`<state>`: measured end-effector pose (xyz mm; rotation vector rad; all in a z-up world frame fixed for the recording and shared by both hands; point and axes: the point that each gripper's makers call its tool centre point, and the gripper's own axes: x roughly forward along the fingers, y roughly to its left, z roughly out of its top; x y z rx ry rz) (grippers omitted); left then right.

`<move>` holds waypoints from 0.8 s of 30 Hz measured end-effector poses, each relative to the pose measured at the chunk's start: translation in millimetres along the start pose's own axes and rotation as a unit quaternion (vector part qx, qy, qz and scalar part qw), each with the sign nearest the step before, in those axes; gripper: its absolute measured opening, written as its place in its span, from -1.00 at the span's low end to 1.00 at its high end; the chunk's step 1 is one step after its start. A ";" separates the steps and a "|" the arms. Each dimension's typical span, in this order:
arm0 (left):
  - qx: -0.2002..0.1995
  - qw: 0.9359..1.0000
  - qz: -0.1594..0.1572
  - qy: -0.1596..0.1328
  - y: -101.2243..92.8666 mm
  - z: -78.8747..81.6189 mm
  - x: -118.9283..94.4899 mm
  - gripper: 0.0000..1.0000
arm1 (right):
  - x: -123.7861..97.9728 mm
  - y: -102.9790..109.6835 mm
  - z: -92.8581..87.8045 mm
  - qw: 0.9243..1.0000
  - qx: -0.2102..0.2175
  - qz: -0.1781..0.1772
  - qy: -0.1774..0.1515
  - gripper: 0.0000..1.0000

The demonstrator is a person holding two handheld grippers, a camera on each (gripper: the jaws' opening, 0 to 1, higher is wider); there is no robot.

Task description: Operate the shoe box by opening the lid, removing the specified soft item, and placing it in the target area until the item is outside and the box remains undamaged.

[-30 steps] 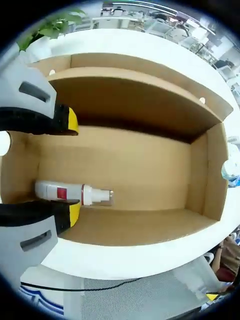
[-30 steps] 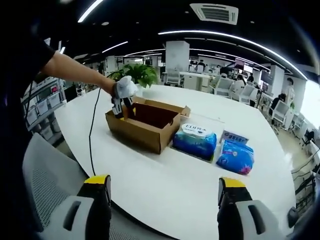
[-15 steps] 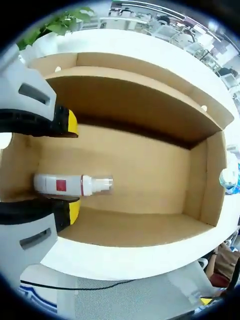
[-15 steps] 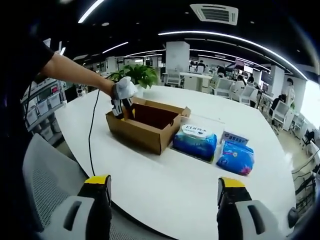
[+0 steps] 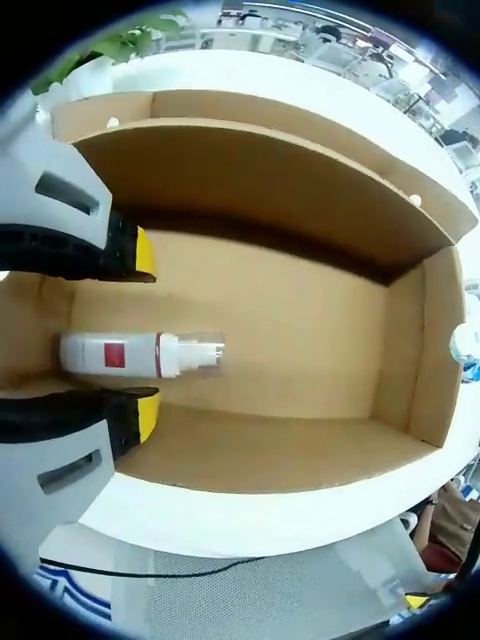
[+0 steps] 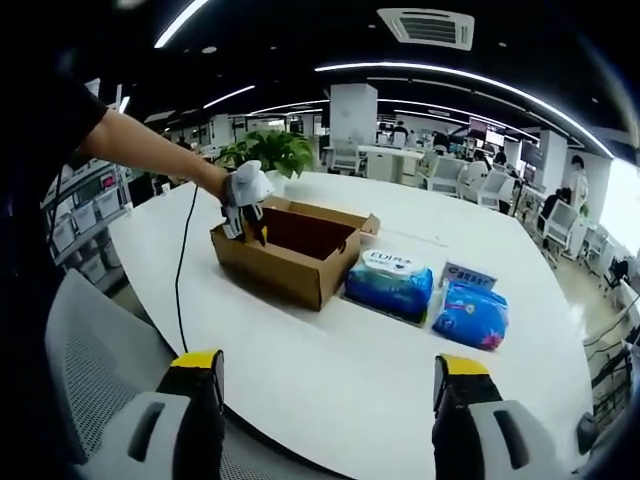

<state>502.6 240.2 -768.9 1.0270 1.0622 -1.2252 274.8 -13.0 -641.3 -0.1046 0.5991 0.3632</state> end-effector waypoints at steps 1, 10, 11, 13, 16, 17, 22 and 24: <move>-0.003 1.000 0.000 -0.001 0.1 -0.1 -0.3 -0.20 | 0.0 0.0 0.0 1.000 0.000 0.000 0.000 0.71; -0.011 1.000 0.017 -0.001 4.9 -4.6 0.6 -0.24 | -0.3 -0.6 0.6 1.000 0.002 -0.001 -0.002 0.70; -0.011 1.000 0.017 0.000 5.3 -5.4 1.3 -0.25 | -0.3 -0.5 0.4 1.000 0.003 -0.001 -0.002 0.70; -0.011 1.000 0.017 0.001 4.9 -6.7 2.3 -0.26 | -0.2 -0.6 0.5 1.000 0.002 -0.002 -0.002 0.70; -0.013 1.000 0.013 0.004 2.8 -8.3 4.4 -0.30 | 0.0 -0.3 0.3 1.000 0.001 -0.002 -0.001 0.69; -0.011 1.000 0.011 0.005 1.8 -8.4 4.8 -0.33 | 0.0 -0.2 0.2 1.000 0.001 -0.002 -0.001 0.69; -0.004 1.000 0.006 0.007 -0.5 -8.0 8.3 -0.40 | 0.4 -0.2 -0.2 1.000 0.001 -0.002 0.000 0.68; -0.001 1.000 0.002 0.008 -2.4 -7.7 10.5 -0.44 | 0.4 -0.5 -0.1 1.000 0.001 -0.003 0.000 0.68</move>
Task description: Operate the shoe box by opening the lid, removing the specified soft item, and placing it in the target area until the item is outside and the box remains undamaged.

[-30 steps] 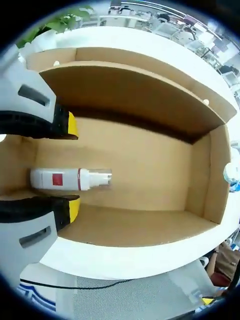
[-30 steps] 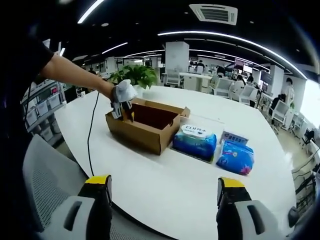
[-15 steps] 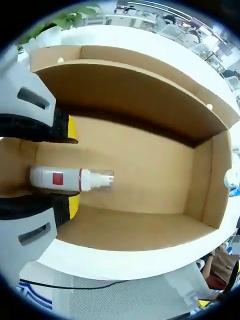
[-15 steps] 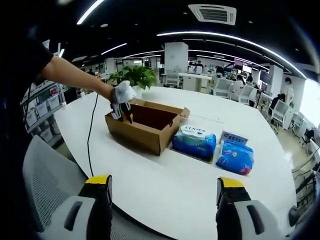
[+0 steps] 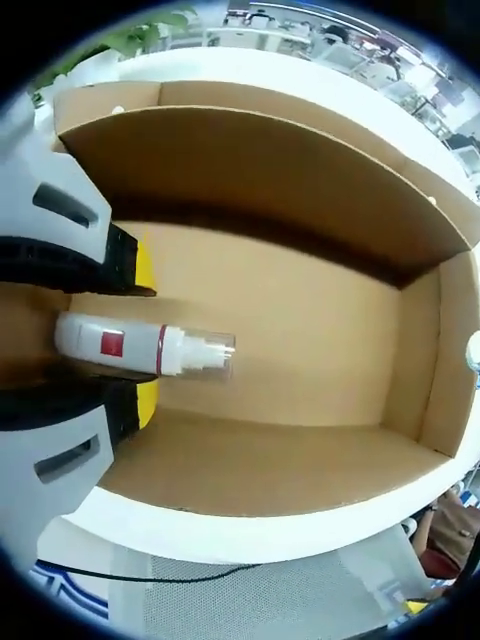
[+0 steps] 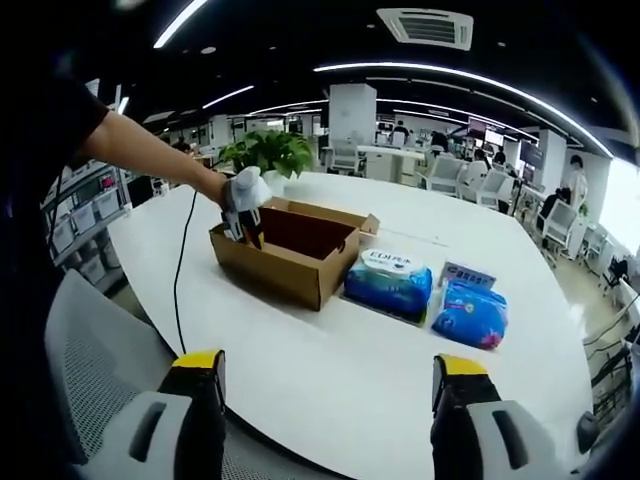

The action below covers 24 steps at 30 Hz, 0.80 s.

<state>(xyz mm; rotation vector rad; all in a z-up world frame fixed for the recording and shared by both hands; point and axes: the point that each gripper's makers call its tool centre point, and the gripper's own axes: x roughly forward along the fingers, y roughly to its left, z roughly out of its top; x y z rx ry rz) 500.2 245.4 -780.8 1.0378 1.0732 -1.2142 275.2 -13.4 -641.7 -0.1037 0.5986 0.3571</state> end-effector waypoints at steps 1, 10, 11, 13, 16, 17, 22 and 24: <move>0.001 1.000 -0.001 0.001 -0.6 0.1 0.8 -0.46 | 0.0 0.0 0.1 1.000 0.001 0.000 0.000 0.68; 0.008 1.000 -0.011 0.007 -3.8 0.0 5.8 -0.61 | 0.3 0.1 0.4 1.000 0.005 0.001 -0.001 0.67; 0.010 1.000 -0.010 0.007 -3.1 0.1 6.0 -0.61 | 0.3 0.1 0.4 1.000 0.005 0.001 -0.001 0.67; 0.011 1.000 -0.010 0.008 -2.6 0.1 6.0 -0.61 | 0.3 0.0 0.6 1.000 0.006 0.001 -0.001 0.67; 0.010 1.000 -0.010 0.009 -2.5 0.2 5.8 -0.61 | 0.3 0.4 0.5 1.000 0.005 0.002 -0.001 0.67; 0.012 1.000 -0.009 0.009 -2.3 0.5 5.8 -0.61 | 0.2 0.5 0.6 1.000 0.005 0.002 -0.002 0.67; 0.022 1.000 -0.009 0.011 -2.7 1.1 3.4 -0.61 | -0.6 0.0 0.8 1.000 0.008 0.003 -0.003 0.66; 0.024 1.000 -0.007 0.010 -2.2 2.1 2.1 -0.61 | -0.8 -0.3 1.1 1.000 0.009 0.003 -0.005 0.66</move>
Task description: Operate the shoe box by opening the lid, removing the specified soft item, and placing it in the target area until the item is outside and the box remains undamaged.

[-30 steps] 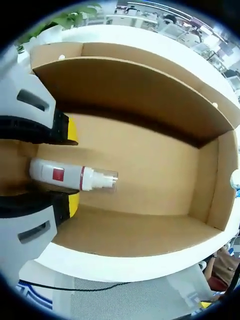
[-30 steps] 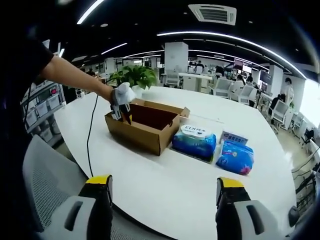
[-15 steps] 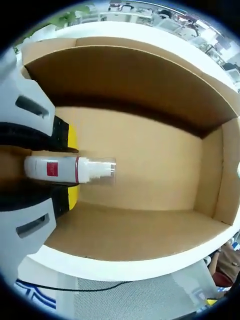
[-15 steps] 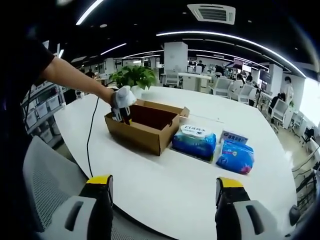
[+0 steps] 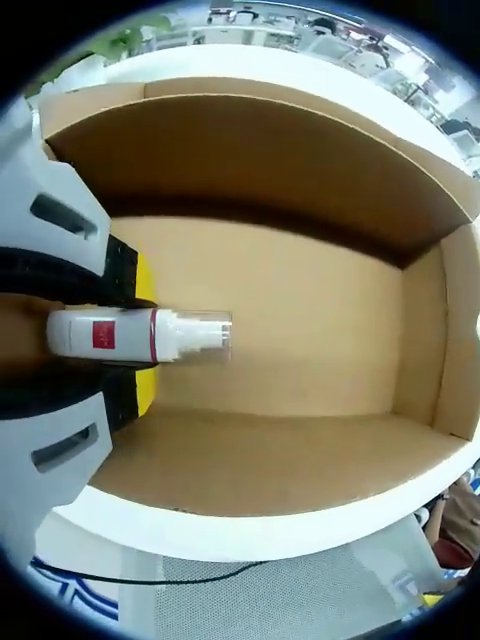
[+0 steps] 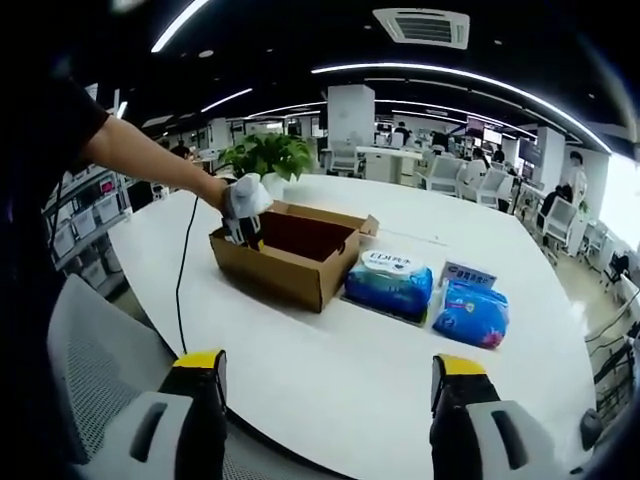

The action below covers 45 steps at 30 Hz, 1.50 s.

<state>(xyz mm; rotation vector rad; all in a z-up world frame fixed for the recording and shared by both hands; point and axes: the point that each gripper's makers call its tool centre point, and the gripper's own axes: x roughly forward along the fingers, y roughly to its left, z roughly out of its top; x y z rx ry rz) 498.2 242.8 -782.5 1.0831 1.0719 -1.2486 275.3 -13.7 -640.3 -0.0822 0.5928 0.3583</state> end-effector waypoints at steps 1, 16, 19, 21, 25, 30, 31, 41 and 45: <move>0.000 1.000 0.001 0.000 0.0 0.4 -1.1 -0.61 | -0.1 -0.1 0.0 1.000 0.000 0.000 0.000 0.66; 0.013 0.999 0.027 -0.019 1.3 6.3 -27.3 -0.62 | -2.7 4.4 6.8 1.000 0.010 0.012 -0.012 0.65; 0.011 0.999 0.037 -0.025 1.7 8.1 -34.6 -0.62 | -3.7 4.9 11.4 1.000 0.012 0.014 -0.019 0.64; 0.014 0.999 0.041 -0.030 0.7 9.7 -39.0 -0.62 | -4.1 5.4 13.5 1.000 0.012 0.015 -0.022 0.64; 0.015 0.998 0.048 -0.038 -1.8 11.7 -46.9 -0.62 | -4.9 6.8 17.3 0.999 0.016 0.018 -0.028 0.62; 0.018 0.997 0.058 -0.050 -4.4 14.6 -57.5 -0.62 | -5.8 10.1 23.0 0.999 0.019 0.023 -0.036 0.58; 0.020 0.997 0.059 -0.052 -4.7 15.4 -59.2 -0.62 | -5.7 10.6 23.6 0.999 0.019 0.024 -0.036 0.58; 0.041 0.993 0.078 -0.083 -13.2 29.4 -81.2 -0.62 | -2.6 21.2 32.7 0.998 0.031 0.041 -0.048 0.51; 0.054 0.991 0.083 -0.090 -17.6 35.0 -87.1 -0.62 | -1.1 25.1 37.2 0.996 0.041 0.047 -0.057 0.46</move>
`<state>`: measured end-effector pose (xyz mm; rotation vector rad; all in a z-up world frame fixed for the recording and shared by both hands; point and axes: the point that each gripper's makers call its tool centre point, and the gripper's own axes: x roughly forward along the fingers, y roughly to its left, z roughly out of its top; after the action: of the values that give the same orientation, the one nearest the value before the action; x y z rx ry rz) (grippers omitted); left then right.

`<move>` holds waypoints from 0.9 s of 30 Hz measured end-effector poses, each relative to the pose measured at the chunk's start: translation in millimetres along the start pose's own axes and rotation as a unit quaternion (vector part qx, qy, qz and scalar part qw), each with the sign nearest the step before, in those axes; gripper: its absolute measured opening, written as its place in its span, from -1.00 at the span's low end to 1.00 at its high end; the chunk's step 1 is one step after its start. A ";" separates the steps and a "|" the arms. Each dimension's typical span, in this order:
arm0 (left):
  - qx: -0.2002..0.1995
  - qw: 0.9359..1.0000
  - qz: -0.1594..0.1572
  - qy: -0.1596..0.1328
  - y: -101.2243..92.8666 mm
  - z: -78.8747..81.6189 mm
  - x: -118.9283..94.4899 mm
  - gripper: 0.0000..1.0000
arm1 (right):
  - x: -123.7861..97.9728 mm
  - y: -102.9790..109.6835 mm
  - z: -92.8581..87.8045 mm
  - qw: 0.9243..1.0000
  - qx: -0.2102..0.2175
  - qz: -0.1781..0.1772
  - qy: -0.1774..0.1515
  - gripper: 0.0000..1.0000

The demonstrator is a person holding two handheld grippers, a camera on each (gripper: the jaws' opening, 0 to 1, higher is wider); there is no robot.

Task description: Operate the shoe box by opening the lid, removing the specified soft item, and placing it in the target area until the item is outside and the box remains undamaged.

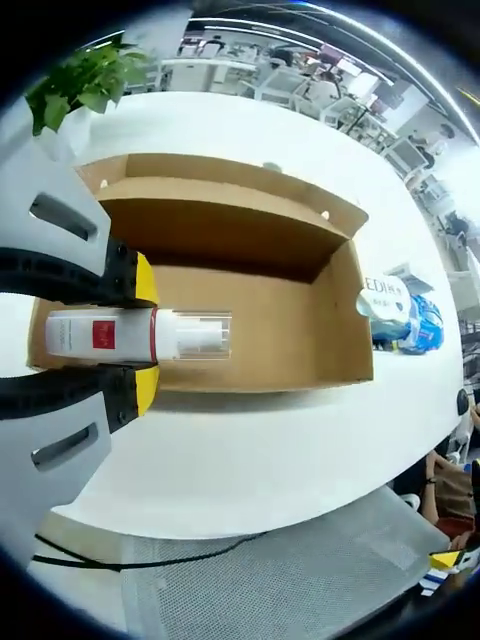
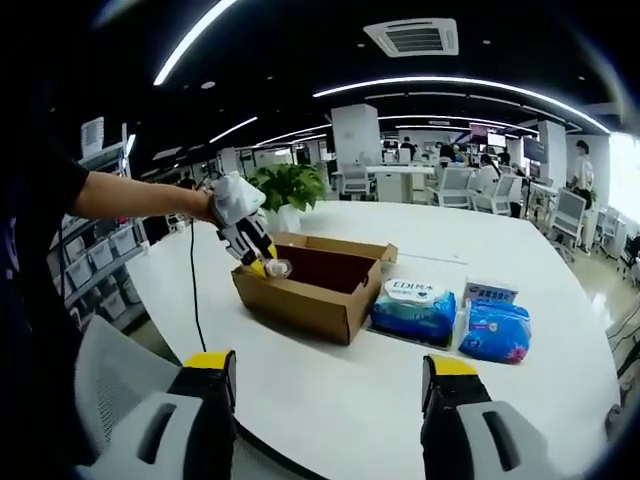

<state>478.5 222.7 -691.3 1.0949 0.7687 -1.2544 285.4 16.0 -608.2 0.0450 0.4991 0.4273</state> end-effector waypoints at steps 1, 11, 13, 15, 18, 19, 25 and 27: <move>0.002 1.000 0.001 -0.004 -1.1 2.5 -1.8 -0.62 | 0.5 0.8 1.0 1.000 0.003 0.001 -0.002 0.44; 0.033 0.999 0.008 -0.032 -12.5 25.6 -16.3 -0.62 | 6.6 9.7 10.4 0.997 0.073 0.023 -0.027 0.30; 0.042 0.998 0.010 -0.038 -15.8 31.6 -18.8 -0.62 | 8.8 12.9 10.7 0.996 0.080 0.029 -0.026 0.28; 0.050 0.998 0.010 -0.045 -19.7 37.8 -20.8 -0.62 | 10.6 14.8 10.3 0.995 0.086 0.033 -0.024 0.27; 0.060 0.997 0.009 -0.055 -25.3 46.6 -22.9 -0.62 | 15.8 17.7 7.5 0.993 0.106 0.041 -0.014 0.23; 0.064 0.996 0.010 -0.058 -26.9 49.2 -23.3 -0.62 | 16.6 18.8 8.1 0.993 0.109 0.043 -0.015 0.22; 0.082 0.994 0.011 -0.078 -39.2 65.5 -25.0 -0.62 | 20.8 25.6 12.7 0.989 0.133 0.057 -0.021 0.20; 0.088 0.992 0.012 -0.085 -41.8 70.2 -25.0 -0.62 | 22.8 27.6 12.7 0.989 0.136 0.060 -0.020 0.19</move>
<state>425.3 167.1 -654.2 1.1184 0.5225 -1.3958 298.8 51.2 -603.5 0.3483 0.5145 0.4721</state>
